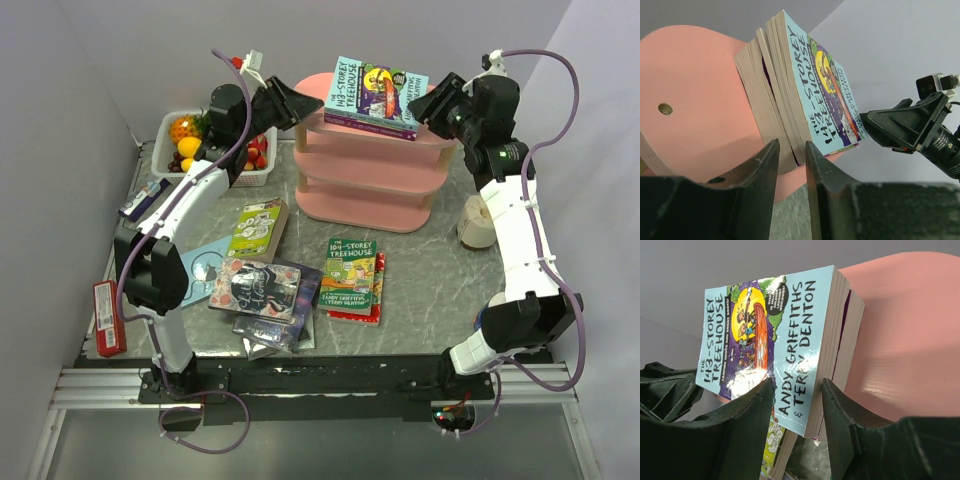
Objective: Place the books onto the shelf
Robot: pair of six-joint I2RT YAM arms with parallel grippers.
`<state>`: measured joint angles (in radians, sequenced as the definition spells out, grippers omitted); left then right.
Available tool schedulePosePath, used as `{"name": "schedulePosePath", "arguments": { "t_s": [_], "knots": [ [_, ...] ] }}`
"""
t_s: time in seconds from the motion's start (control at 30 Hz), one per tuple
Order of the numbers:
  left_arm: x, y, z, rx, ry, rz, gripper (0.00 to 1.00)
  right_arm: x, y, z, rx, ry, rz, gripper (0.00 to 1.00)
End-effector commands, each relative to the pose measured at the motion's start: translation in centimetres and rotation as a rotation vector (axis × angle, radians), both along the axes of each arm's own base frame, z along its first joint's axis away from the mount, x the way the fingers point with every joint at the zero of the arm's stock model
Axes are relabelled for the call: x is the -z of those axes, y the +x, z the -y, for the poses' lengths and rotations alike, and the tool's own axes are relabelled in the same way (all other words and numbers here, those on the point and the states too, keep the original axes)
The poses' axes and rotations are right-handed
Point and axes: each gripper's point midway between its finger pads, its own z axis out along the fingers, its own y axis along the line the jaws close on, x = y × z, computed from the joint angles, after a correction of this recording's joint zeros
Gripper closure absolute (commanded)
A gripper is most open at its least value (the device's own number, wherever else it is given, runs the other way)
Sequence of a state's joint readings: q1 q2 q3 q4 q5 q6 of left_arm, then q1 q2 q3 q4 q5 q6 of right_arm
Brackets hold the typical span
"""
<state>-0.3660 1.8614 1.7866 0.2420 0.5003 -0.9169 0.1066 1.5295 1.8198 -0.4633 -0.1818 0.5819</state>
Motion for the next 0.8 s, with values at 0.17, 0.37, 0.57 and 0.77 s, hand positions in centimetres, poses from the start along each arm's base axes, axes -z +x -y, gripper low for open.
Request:
{"name": "schedulePosePath", "arguments": {
  "t_s": [0.17,0.37,0.57,0.77],
  "knots": [
    [-4.8,-1.6,-3.2,-0.048,-0.023,0.104,0.42,-4.1,-3.0,2.5,0.074,0.001,0.097,0.34],
    [-5.6,-0.6,-7.5,-0.192,-0.041,0.073,0.25,-7.0,-6.6,4.6,0.138,0.028,0.192,0.27],
    [-2.3,-2.3,-13.3,-0.467,-0.041,-0.064,0.25,-0.2,-12.0,1.0,-0.014,0.080,0.184,0.30],
    [9.1,-6.2,-12.7,-0.442,0.149,-0.329,0.31,10.6,-15.7,-4.0,-0.184,0.056,0.045,0.31]
  ]
}}
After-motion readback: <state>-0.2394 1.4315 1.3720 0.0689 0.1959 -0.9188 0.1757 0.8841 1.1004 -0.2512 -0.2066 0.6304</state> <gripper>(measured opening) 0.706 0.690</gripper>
